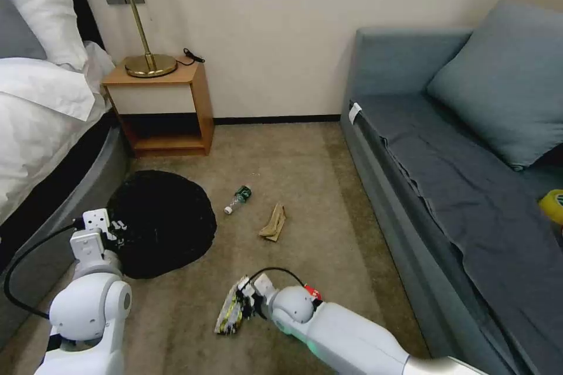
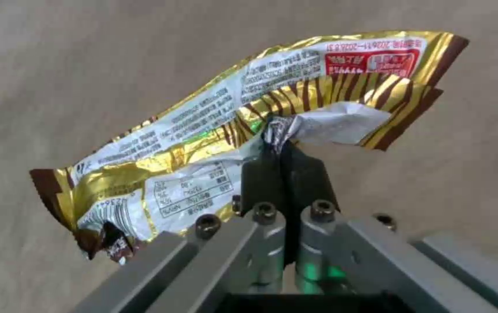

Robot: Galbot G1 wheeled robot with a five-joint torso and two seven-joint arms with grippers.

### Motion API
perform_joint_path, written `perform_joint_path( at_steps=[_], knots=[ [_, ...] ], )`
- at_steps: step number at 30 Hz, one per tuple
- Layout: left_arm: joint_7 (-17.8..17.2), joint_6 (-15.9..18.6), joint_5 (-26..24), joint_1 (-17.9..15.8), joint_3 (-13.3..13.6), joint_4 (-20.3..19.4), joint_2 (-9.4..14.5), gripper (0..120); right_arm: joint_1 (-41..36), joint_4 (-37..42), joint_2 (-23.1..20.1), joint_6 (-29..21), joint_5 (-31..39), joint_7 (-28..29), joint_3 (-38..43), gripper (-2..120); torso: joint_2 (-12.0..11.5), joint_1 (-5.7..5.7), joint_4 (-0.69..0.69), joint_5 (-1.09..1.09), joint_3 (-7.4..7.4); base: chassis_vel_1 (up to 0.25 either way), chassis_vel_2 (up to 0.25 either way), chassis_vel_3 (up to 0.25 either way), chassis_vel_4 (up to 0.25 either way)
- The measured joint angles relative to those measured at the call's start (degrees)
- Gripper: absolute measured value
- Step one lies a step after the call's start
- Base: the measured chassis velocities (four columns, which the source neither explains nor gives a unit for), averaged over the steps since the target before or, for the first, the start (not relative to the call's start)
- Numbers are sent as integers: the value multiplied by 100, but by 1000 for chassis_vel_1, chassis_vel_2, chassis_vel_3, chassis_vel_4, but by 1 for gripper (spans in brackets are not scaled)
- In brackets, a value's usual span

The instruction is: Pick up the trash bin, then pick up the garbage on the floor and place it into the trash bin.

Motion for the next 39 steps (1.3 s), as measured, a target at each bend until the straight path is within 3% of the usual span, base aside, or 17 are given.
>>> perform_joint_path(
  at_steps=[7, 13, 31, 39],
  knots=[
    [31, -92, -101, 178, -96, 100, 96, 2, 412, 507, -187, 71, -161, -63, 1315, 0, 1, 0, -1, 0, 0, 0, 0, 0, 0],
    [38, -95, -148, 127, -55, 142, 182, 2, 895, 863, -186, -41, 214, 8, 1826, 0, 1, 0, -1, 0, 0, 0, 0, 0, 0],
    [32, 2, -199, -112, 177, 250, 250, 2, 1520, 1350, 479, -245, 1050, 286, 1484, 0, 2, 0, 0, -1, -1, 0, 0, 0, 0],
    [-6, 49, -219, -185, 279, 269, 173, 2, 1358, 1240, 808, -44, 743, 229, 942, 0, 2, 0, 0, -2, -1, 0, 0, 0, 0]
  ],
)
